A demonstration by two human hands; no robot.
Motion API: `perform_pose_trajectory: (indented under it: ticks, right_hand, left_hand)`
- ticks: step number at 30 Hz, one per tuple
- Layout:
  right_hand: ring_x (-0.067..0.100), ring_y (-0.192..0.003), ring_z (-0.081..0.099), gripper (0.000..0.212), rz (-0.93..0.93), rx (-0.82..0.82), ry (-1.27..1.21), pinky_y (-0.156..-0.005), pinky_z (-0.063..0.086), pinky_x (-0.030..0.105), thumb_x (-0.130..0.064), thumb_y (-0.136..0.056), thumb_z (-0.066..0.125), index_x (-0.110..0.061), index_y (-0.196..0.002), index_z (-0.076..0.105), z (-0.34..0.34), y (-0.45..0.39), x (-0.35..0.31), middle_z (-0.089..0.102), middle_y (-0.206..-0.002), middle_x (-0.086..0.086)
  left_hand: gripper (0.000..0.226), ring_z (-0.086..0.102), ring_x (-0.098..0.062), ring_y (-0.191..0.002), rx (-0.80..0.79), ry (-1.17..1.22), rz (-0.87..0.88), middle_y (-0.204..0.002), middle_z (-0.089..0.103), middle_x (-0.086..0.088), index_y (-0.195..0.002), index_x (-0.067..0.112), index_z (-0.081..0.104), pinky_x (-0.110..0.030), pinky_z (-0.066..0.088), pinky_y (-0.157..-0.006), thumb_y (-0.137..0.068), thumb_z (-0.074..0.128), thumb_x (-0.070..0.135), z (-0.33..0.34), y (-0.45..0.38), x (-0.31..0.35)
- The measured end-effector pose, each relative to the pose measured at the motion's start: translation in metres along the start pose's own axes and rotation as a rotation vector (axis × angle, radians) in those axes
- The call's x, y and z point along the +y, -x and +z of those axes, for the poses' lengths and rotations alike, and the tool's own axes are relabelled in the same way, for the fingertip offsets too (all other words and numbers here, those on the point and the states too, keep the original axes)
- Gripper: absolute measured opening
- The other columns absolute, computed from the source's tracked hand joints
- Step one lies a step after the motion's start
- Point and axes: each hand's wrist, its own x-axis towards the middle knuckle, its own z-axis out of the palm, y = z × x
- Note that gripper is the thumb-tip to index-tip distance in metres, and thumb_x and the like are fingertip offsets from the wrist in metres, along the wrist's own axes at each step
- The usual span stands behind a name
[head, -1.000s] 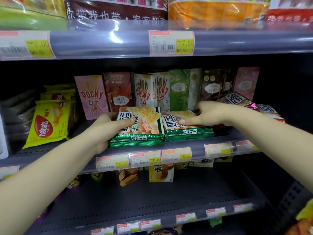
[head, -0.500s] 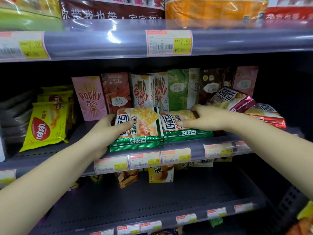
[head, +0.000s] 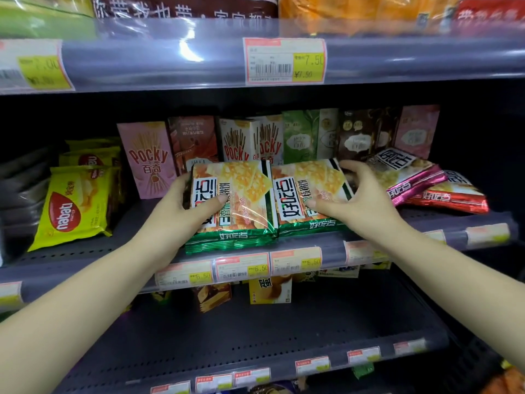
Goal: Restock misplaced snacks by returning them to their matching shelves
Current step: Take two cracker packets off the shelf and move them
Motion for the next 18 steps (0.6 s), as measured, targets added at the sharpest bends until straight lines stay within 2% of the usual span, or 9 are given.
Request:
perform_pose_trajectory:
  ticks: [3, 6, 8, 10, 11, 13, 15, 17, 18]
  right_hand:
    - [0.011, -0.118, 0.048, 0.088, -0.044, 0.088, -0.101, -0.095, 0.037, 0.026, -0.033, -0.066, 0.085, -0.019, -0.139, 0.037, 0.0, 0.005, 0.0, 0.051, -0.13, -0.004]
    - [0.017, -0.122, 0.054, 0.086, 0.051, 0.061, -0.281, -0.103, 0.045, 0.037, -0.023, -0.072, 0.082, -0.011, -0.143, 0.036, -0.002, 0.0, -0.001, 0.052, -0.138, 0.005]
    - [0.017, -0.112, 0.063, 0.078, 0.124, 0.021, -0.356, -0.097, 0.051, 0.036, -0.022, -0.07, 0.084, -0.007, -0.137, 0.047, -0.001, -0.004, 0.0, 0.063, -0.127, 0.006]
    - [0.016, -0.095, 0.072, 0.053, 0.135, -0.03, -0.372, -0.088, 0.056, 0.033, -0.022, -0.069, 0.084, -0.013, -0.117, 0.063, 0.0, -0.005, 0.005, 0.073, -0.109, 0.005]
    - [0.017, -0.093, 0.072, 0.049, 0.133, -0.044, -0.387, -0.087, 0.057, 0.034, -0.021, -0.069, 0.083, -0.015, -0.114, 0.063, 0.0, -0.004, 0.006, 0.075, -0.104, 0.004]
    - [0.013, -0.092, 0.073, 0.059, 0.107, -0.051, -0.409, -0.084, 0.058, 0.031, -0.021, -0.071, 0.082, -0.017, -0.124, 0.056, 0.0, -0.003, 0.009, 0.076, -0.099, -0.005]
    - [0.004, -0.088, 0.071, 0.067, 0.05, -0.041, -0.374, -0.073, 0.058, 0.02, -0.023, -0.074, 0.081, -0.02, -0.131, 0.047, 0.0, -0.002, 0.006, 0.075, -0.093, -0.015]
    - [-0.001, -0.088, 0.07, 0.069, 0.02, -0.036, -0.36, -0.068, 0.057, 0.016, -0.023, -0.075, 0.079, -0.02, -0.134, 0.043, 0.002, 0.0, 0.004, 0.073, -0.096, -0.014]
    - [-0.001, -0.088, 0.07, 0.069, 0.016, -0.031, -0.375, -0.067, 0.056, 0.014, -0.021, -0.076, 0.079, -0.019, -0.135, 0.042, 0.003, 0.002, 0.004, 0.071, -0.099, -0.013]
  left_hand:
    - [0.093, 0.061, 0.011, -0.097, 0.009, -0.016, 0.044, -0.11, 0.057, 0.033, -0.141, 0.047, 0.027, -0.011, 0.047, -0.07, -0.061, 0.072, 0.063, -0.001, 0.002, 0.0]
    - [0.096, 0.065, 0.006, -0.097, 0.029, 0.039, 0.048, -0.1, 0.063, 0.034, -0.14, 0.046, 0.03, -0.016, 0.049, -0.073, -0.056, 0.073, 0.061, 0.0, 0.0, -0.001]
    - [0.095, 0.065, 0.008, -0.094, 0.048, 0.022, 0.077, -0.091, 0.063, 0.041, -0.14, 0.045, 0.03, -0.018, 0.048, -0.074, -0.056, 0.073, 0.061, 0.0, 0.001, -0.001]
    - [0.094, 0.061, 0.015, -0.092, 0.07, -0.007, 0.115, -0.089, 0.059, 0.048, -0.14, 0.046, 0.029, -0.015, 0.046, -0.074, -0.058, 0.071, 0.063, -0.001, 0.004, 0.0]
    - [0.093, 0.059, 0.02, -0.091, 0.081, -0.016, 0.134, -0.09, 0.057, 0.05, -0.14, 0.046, 0.028, -0.012, 0.045, -0.073, -0.059, 0.071, 0.063, -0.001, 0.006, 0.0]
    - [0.088, 0.053, 0.029, -0.091, 0.103, -0.046, 0.174, -0.092, 0.053, 0.055, -0.138, 0.048, 0.026, -0.002, 0.045, -0.069, -0.063, 0.069, 0.064, -0.001, 0.011, 0.0]
    - [0.085, 0.049, 0.032, -0.093, 0.122, -0.059, 0.2, -0.097, 0.049, 0.056, -0.136, 0.051, 0.024, 0.005, 0.041, -0.066, -0.064, 0.067, 0.065, 0.0, 0.015, 0.002]
    - [0.085, 0.049, 0.028, -0.1, 0.134, -0.051, 0.211, -0.104, 0.047, 0.053, -0.136, 0.052, 0.024, 0.002, 0.041, -0.073, -0.065, 0.068, 0.064, 0.0, 0.016, 0.003]
    - [0.084, 0.05, 0.023, -0.107, 0.133, -0.045, 0.218, -0.111, 0.048, 0.048, -0.137, 0.053, 0.024, -0.004, 0.043, -0.08, -0.067, 0.069, 0.063, 0.0, 0.016, 0.002]
